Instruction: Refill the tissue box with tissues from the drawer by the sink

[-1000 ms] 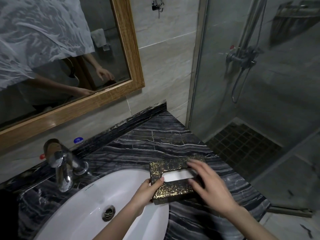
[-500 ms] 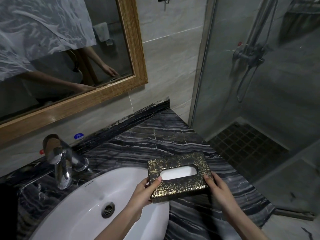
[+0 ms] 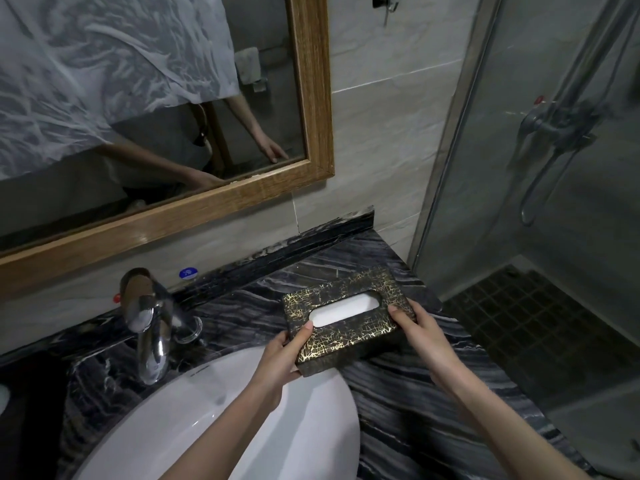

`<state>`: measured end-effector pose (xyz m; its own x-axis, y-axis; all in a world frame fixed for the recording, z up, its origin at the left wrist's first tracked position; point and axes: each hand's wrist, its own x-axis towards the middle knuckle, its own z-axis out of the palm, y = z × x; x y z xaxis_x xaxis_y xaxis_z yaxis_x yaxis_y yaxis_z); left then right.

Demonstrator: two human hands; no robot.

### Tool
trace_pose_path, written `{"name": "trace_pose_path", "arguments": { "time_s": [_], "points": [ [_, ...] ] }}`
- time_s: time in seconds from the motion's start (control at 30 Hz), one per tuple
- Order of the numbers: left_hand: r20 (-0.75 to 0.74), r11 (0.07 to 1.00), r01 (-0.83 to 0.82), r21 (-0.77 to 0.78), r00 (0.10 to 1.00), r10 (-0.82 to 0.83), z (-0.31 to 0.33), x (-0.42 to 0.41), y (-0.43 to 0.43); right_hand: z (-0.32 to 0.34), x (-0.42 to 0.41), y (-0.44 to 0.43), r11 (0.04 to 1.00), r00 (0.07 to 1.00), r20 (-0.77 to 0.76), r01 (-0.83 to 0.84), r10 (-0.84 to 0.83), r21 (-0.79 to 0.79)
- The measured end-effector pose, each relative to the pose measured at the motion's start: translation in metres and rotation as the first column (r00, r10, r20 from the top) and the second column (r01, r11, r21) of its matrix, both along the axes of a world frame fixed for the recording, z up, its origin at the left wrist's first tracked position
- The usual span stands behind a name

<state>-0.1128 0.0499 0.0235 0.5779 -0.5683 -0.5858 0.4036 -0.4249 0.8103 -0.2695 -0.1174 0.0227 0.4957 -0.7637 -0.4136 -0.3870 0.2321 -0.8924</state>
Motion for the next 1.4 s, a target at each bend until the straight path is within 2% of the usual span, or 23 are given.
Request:
{"name": "trace_pose_path", "arguments": {
  "time_s": [0.5,1.17,1.4],
  "points": [
    [-0.023,0.988,-0.149,0.04,0.988,0.15,-0.017,0.077,-0.038,-0.014,0.092,-0.048,0.994,0.994,-0.014,-0.108,0.108,-0.003],
    [-0.065,0.972,-0.233,0.027,0.97,0.235,-0.041,0.115,-0.072,-0.035,0.146,-0.094,0.982,0.98,-0.058,-0.188,0.188,0.01],
    [-0.024,0.981,-0.189,0.043,0.981,0.19,-0.037,0.114,-0.073,-0.022,0.149,-0.094,0.954,0.951,-0.178,-0.276,0.253,-0.121]
  ]
}}
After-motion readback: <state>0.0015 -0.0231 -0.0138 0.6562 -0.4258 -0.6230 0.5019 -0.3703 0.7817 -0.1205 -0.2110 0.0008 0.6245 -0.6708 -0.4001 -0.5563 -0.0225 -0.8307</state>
